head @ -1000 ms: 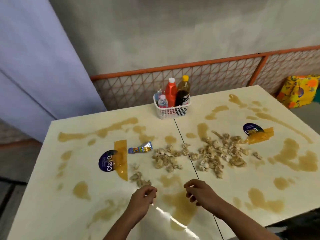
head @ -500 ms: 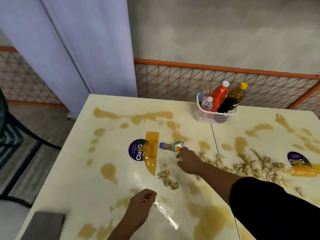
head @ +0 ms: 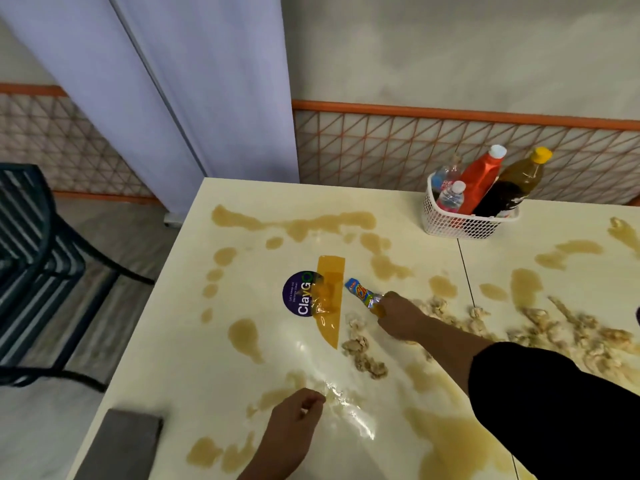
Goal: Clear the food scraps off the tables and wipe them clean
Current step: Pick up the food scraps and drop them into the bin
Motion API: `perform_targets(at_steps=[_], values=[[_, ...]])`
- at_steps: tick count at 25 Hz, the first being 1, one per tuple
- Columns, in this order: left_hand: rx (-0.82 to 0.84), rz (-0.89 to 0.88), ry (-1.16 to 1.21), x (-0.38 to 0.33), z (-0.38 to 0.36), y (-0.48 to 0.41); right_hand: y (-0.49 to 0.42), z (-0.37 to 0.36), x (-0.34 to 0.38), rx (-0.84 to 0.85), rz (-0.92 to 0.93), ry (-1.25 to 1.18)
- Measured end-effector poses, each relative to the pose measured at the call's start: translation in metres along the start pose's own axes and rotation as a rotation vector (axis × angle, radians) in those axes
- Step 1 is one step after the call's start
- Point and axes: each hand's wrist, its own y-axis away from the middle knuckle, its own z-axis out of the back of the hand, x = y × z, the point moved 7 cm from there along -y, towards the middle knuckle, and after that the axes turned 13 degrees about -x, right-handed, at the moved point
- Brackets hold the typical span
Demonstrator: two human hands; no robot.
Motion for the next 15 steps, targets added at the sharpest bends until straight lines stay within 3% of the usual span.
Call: perform_targets(at_steps=[3,7,9,12,15], values=[[0.029,-0.089,-0.085,-0.021,-0.011,-0.012,0.008,-0.002,0.003,-0.002,0.101,0.087],[0.003,-0.416,-0.310,-0.067,-0.040,-0.046,0.018,0.000,0.021,0.015,0.222,0.187],[0.003,-0.535,-0.480,-0.084,-0.059,-0.067,0.014,-0.008,0.025,0.038,0.194,0.168],[0.071,-0.579,-0.686,-0.096,-0.077,-0.091,0.009,-0.014,0.025,-0.003,0.116,0.089],[0.114,-0.594,-0.778,-0.094,-0.084,-0.105,0.017,-0.009,0.024,-0.150,0.128,0.037]])
